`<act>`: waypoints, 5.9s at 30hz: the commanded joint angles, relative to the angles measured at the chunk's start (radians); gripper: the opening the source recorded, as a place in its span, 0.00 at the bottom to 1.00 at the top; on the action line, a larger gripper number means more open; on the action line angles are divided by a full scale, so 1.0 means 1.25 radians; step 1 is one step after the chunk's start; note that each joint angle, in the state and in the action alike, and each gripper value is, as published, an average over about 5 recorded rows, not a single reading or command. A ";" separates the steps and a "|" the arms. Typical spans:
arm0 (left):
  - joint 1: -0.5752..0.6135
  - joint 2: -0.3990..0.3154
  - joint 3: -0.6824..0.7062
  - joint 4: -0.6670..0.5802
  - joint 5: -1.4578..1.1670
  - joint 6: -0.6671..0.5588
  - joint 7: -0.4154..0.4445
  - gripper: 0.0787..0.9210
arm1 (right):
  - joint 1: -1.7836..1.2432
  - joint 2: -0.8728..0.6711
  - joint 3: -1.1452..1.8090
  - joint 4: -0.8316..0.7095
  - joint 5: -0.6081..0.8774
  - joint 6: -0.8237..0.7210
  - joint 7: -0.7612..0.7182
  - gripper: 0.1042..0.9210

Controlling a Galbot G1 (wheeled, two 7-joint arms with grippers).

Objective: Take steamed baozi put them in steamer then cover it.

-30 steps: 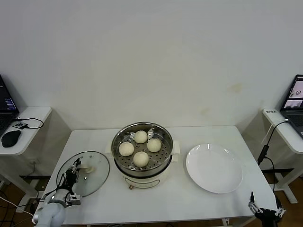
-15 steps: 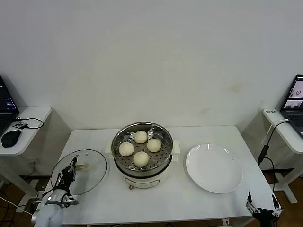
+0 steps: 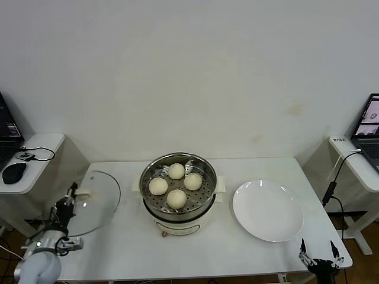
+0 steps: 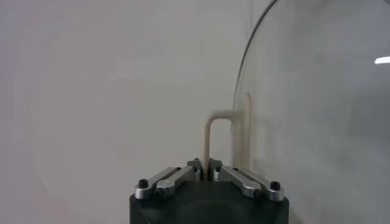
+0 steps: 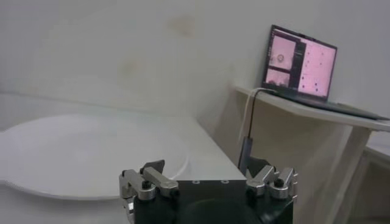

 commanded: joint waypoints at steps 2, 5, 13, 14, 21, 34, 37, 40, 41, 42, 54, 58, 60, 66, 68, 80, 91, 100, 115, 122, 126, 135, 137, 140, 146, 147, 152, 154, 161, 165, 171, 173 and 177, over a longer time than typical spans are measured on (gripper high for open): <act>0.044 0.077 0.016 -0.302 -0.152 0.153 0.152 0.07 | -0.013 0.004 -0.036 0.012 -0.029 0.012 0.003 0.88; 0.028 0.104 0.059 -0.368 -0.176 0.200 0.174 0.07 | -0.018 0.010 -0.046 0.015 -0.054 0.020 0.011 0.88; -0.072 0.110 0.248 -0.401 -0.164 0.282 0.192 0.07 | -0.021 0.019 -0.081 0.022 -0.101 0.031 0.023 0.88; -0.088 0.103 0.274 -0.396 -0.153 0.288 0.193 0.07 | -0.020 0.021 -0.088 0.021 -0.110 0.033 0.025 0.88; -0.194 0.023 0.410 -0.342 0.014 0.315 0.235 0.07 | -0.013 0.046 -0.125 -0.001 -0.183 0.051 0.047 0.88; -0.283 -0.128 0.482 -0.238 0.239 0.341 0.350 0.07 | -0.006 0.051 -0.155 -0.029 -0.254 0.066 0.085 0.88; -0.296 -0.170 0.486 -0.217 0.256 0.350 0.359 0.07 | -0.005 0.052 -0.155 -0.032 -0.258 0.067 0.089 0.88; -0.303 -0.209 0.489 -0.204 0.271 0.357 0.367 0.07 | -0.003 0.052 -0.158 -0.037 -0.263 0.067 0.093 0.88; -0.305 -0.220 0.489 -0.200 0.276 0.360 0.370 0.07 | -0.003 0.052 -0.159 -0.039 -0.265 0.068 0.094 0.88; -0.306 -0.229 0.490 -0.195 0.280 0.362 0.373 0.07 | -0.003 0.052 -0.159 -0.042 -0.266 0.068 0.094 0.88; -0.293 -0.291 0.512 -0.165 0.329 0.360 0.375 0.07 | -0.004 0.052 -0.161 -0.052 -0.273 0.074 0.099 0.88; -0.288 -0.296 0.517 -0.159 0.335 0.356 0.369 0.07 | -0.005 0.052 -0.160 -0.053 -0.273 0.077 0.100 0.88; -0.286 -0.299 0.518 -0.156 0.336 0.354 0.368 0.07 | -0.006 0.052 -0.160 -0.053 -0.273 0.078 0.100 0.88; -0.288 -0.303 0.517 -0.142 0.333 0.353 0.366 0.07 | -0.010 0.052 -0.163 -0.053 -0.274 0.080 0.102 0.88; -0.288 -0.306 0.517 -0.139 0.333 0.352 0.366 0.07 | -0.011 0.052 -0.163 -0.053 -0.274 0.081 0.102 0.88; -0.285 -0.314 0.515 -0.126 0.333 0.349 0.361 0.07 | -0.012 0.052 -0.166 -0.052 -0.272 0.080 0.101 0.88; -0.291 -0.315 0.513 -0.114 0.327 0.348 0.361 0.07 | -0.014 0.052 -0.169 -0.053 -0.274 0.080 0.100 0.88; -0.286 -0.316 0.513 -0.111 0.323 0.347 0.359 0.07 | -0.016 0.052 -0.172 -0.053 -0.275 0.081 0.098 0.88; -0.240 -0.292 0.502 -0.186 0.316 0.336 0.344 0.31 | -0.018 0.052 -0.184 -0.051 -0.281 0.080 0.098 0.88; -0.153 -0.234 0.483 -0.323 0.243 0.333 0.317 0.58 | -0.020 0.052 -0.184 -0.050 -0.282 0.081 0.099 0.88; -0.055 -0.191 0.435 -0.424 0.149 0.319 0.260 0.72 | -0.022 0.051 -0.181 -0.045 -0.280 0.081 0.098 0.88; 0.230 -0.146 0.237 -0.438 -0.484 0.078 -0.089 0.88 | -0.037 0.048 -0.187 -0.015 -0.258 0.089 0.085 0.88; 0.266 -0.157 0.193 -0.384 -0.662 -0.049 -0.098 0.88 | -0.043 0.044 -0.190 -0.003 -0.251 0.090 0.079 0.88; 0.303 -0.173 0.167 -0.328 -0.854 -0.156 -0.096 0.88 | -0.055 0.033 -0.197 0.015 -0.233 0.087 0.070 0.88; 0.341 -0.198 0.161 -0.326 -1.049 -0.158 -0.100 0.88 | -0.095 -0.006 -0.216 0.076 -0.151 0.064 0.036 0.88; 0.345 -0.201 0.160 -0.329 -1.062 -0.156 -0.101 0.88 | -0.101 -0.012 -0.218 0.086 -0.137 0.057 0.029 0.88; 0.361 -0.223 0.161 -0.331 -1.079 -0.141 -0.109 0.88 | -0.123 -0.035 -0.230 0.125 -0.093 0.027 -0.005 0.88; 0.367 -0.234 0.167 -0.327 -1.086 -0.132 -0.107 0.88 | -0.126 -0.041 -0.234 0.132 -0.087 0.019 -0.014 0.88; 0.398 -0.264 0.173 -0.325 -1.056 -0.135 -0.059 0.88 | -0.134 -0.059 -0.243 0.153 -0.072 0.003 -0.037 0.88; 0.409 -0.270 0.166 -0.329 -1.028 -0.136 -0.056 0.88 | -0.134 -0.066 -0.250 0.160 -0.064 -0.001 -0.046 0.88; 0.419 -0.277 0.161 -0.323 -1.004 -0.146 -0.053 0.88 | -0.134 -0.069 -0.260 0.176 -0.046 -0.014 -0.054 0.88; 0.423 -0.277 0.160 -0.321 -0.996 -0.150 -0.046 0.88 | -0.134 -0.069 -0.264 0.181 -0.041 -0.020 -0.055 0.88; 0.431 -0.274 0.156 -0.314 -0.982 -0.161 -0.027 0.88 | -0.133 -0.069 -0.276 0.183 -0.049 -0.031 -0.054 0.88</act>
